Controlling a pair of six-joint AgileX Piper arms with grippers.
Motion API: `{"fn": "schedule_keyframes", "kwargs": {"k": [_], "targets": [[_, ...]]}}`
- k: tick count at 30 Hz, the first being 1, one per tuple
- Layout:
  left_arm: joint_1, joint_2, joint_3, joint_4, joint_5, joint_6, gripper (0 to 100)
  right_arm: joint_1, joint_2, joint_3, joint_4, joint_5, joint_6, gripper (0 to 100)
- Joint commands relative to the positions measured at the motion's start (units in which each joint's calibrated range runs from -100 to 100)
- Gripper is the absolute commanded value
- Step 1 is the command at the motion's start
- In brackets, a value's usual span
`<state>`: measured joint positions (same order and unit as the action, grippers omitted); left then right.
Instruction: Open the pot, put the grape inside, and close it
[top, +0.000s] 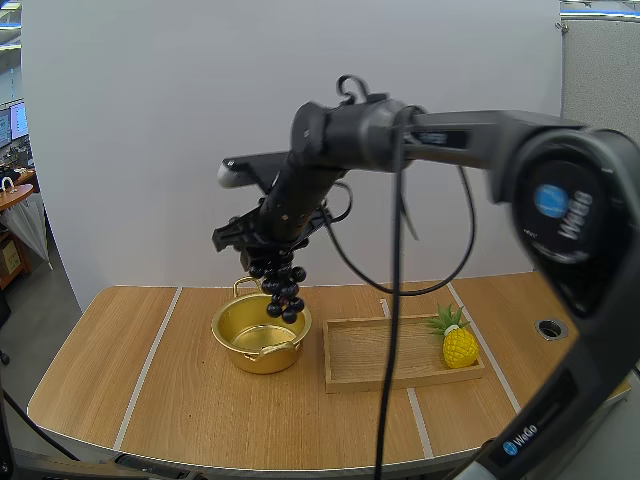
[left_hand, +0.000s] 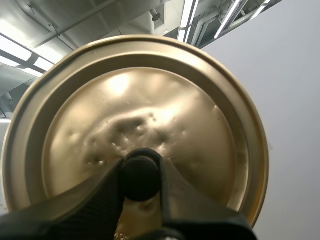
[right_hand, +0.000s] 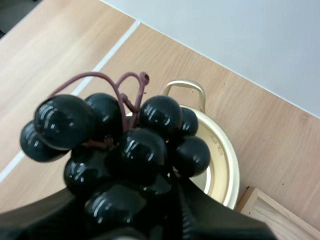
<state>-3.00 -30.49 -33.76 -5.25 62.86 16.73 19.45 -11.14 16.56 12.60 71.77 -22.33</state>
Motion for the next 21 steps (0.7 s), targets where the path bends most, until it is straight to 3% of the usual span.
{"fn": "schedule_keyframes", "kwargs": {"k": [1,21], "targets": [[-0.18,-0.2,-0.3,0.3,-2.6,-0.6,0,0.1,9.1,-4.8,-1.7,-0.6,0.0,0],[-0.18,-0.2,-0.3,0.3,-2.6,-0.6,0,0.1,27.0,-6.3,-3.3,-8.6,-0.3,0]]}}
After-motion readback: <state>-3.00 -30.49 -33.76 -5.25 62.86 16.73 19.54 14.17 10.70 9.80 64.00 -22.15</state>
